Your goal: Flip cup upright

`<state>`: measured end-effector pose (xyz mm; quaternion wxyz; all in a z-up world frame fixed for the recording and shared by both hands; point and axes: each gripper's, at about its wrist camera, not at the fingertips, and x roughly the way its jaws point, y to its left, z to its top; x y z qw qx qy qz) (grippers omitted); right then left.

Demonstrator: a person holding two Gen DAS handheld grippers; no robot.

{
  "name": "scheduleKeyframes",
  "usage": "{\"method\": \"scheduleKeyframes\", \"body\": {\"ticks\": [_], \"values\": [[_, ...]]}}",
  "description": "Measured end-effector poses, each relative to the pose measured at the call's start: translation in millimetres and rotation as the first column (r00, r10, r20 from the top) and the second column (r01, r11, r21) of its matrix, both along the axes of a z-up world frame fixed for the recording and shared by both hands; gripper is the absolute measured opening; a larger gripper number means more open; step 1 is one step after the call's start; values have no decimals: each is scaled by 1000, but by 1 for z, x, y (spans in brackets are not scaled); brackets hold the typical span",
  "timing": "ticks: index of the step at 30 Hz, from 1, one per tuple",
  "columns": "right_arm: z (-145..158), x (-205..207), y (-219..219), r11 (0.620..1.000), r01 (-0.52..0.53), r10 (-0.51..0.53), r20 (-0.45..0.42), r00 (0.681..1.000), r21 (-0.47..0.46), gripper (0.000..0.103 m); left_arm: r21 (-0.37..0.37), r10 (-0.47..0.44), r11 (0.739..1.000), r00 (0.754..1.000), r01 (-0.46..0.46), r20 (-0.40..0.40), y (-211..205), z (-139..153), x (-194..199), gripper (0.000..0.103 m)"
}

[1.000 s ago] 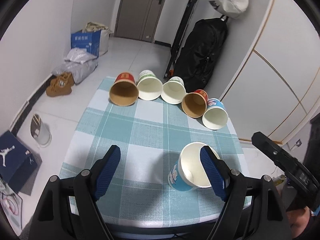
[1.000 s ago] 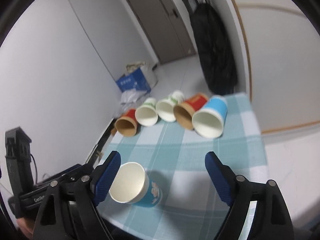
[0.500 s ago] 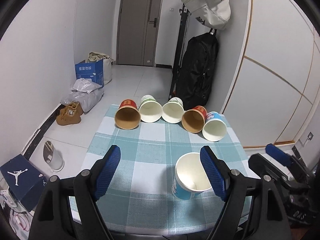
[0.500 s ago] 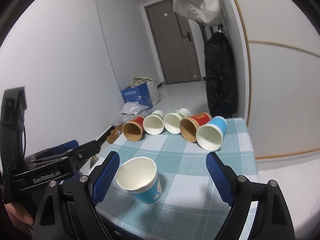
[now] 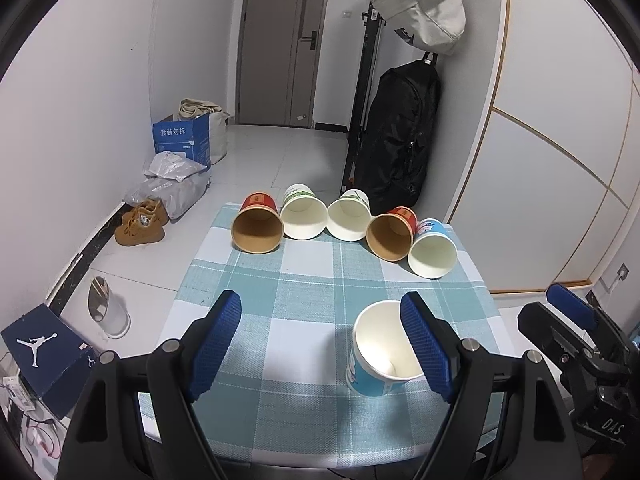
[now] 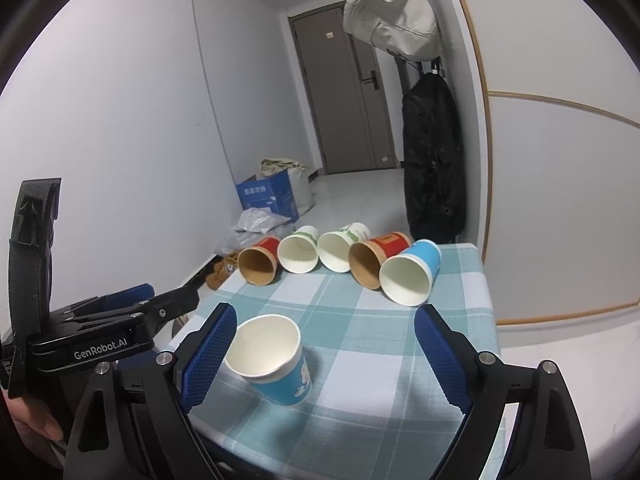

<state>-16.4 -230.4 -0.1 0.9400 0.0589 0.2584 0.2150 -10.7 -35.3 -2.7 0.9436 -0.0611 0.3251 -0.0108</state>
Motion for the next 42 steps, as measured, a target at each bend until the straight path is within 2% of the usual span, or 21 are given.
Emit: {"method": "scheduleKeyframes", "body": {"ticks": [5, 11, 21, 28, 42], "values": [[0, 0, -2, 1000, 4, -4, -14, 1000, 10, 91, 17, 16, 1000, 1000, -16, 0, 0, 0, 0, 79], [-1, 0, -2, 1000, 7, -7, -13, 1000, 11, 91, 0, 25, 1000, 1000, -25, -2, 3, 0, 0, 79], [-2, 0, -1, 1000, 4, -4, -11, 1000, -1, 92, 16, -4, 1000, 1000, 4, -3, 0, 0, -1, 79], [1, 0, -5, 1000, 4, -4, -11, 1000, 23, 92, -34, 27, 999, 1000, -27, -16, 13, 0, 3, 79], [-1, 2, -6, 999, 15, -14, -17, 1000, 28, 92, -34, 20, 999, 1000, -20, -11, 11, 0, 3, 79]]}}
